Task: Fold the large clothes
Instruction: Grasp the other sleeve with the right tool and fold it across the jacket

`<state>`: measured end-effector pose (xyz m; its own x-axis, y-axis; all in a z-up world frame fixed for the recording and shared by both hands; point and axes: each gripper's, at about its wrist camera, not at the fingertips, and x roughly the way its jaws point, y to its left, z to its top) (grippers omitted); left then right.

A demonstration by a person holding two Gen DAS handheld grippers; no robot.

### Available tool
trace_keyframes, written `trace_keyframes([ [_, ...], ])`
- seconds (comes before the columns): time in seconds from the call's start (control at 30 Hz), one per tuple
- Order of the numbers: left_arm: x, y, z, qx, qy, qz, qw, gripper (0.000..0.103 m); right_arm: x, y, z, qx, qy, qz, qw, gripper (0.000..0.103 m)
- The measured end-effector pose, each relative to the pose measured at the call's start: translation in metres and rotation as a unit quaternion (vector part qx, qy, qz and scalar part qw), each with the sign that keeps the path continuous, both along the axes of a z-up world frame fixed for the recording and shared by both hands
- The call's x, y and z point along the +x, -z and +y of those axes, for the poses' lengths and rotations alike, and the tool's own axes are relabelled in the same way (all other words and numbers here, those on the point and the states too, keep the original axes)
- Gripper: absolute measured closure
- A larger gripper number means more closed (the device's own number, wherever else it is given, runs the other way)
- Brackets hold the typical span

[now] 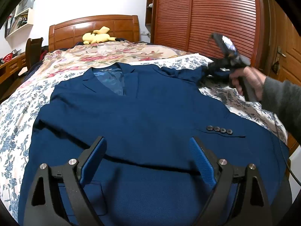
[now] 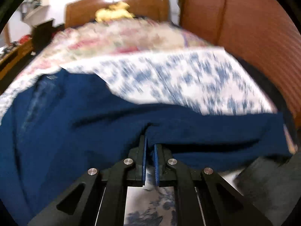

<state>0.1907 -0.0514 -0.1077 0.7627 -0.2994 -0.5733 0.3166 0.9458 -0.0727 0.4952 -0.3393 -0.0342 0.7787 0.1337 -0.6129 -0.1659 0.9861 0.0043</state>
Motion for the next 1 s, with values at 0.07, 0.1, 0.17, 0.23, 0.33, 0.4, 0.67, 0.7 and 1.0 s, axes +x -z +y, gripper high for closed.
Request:
trace_keyframes([
  [0.07, 0.0, 0.0, -0.001, 0.001, 0.0, 0.0, 1.0, 0.013, -0.016, -0.017, 0.018, -0.01, -0.034, -0.02, 0.999, 0.096],
  [0.1, -0.001, 0.0, -0.001, 0.002, 0.0, -0.001, 1.0, 0.013, -0.025, -0.025, 0.028, -0.011, -0.054, -0.027, 0.998, 0.096],
  [0.17, -0.001, -0.001, -0.002, 0.004, 0.0, -0.002, 1.0, 0.013, -0.047, -0.037, 0.051, -0.005, -0.1, -0.035, 0.994, 0.096],
  [0.23, -0.001, -0.001, -0.002, 0.004, -0.001, -0.002, 1.0, 0.013, -0.066, -0.042, 0.072, -0.012, -0.141, -0.036, 0.989, 0.096],
  [0.33, 0.0, 0.0, -0.002, 0.005, -0.001, 0.0, 1.0, 0.013, -0.082, -0.035, 0.097, -0.043, -0.164, -0.03, 0.985, 0.095],
  [0.4, 0.0, 0.0, -0.002, 0.005, -0.001, 0.001, 1.0, 0.013, -0.081, -0.028, 0.097, -0.053, -0.154, -0.017, 0.986, 0.095],
  [0.67, -0.001, -0.001, -0.002, 0.004, -0.003, -0.002, 1.0, 0.013, -0.093, -0.048, 0.086, -0.051, -0.11, -0.04, 0.992, 0.072],
  [0.7, -0.001, -0.001, -0.002, 0.005, -0.003, -0.002, 1.0, 0.013, -0.093, -0.053, 0.081, -0.051, -0.103, -0.05, 0.992, 0.063],
  [1.0, -0.001, -0.001, -0.002, 0.004, -0.003, -0.002, 1.0, 0.013, -0.065, -0.026, 0.053, -0.076, -0.024, -0.022, 0.997, 0.044],
])
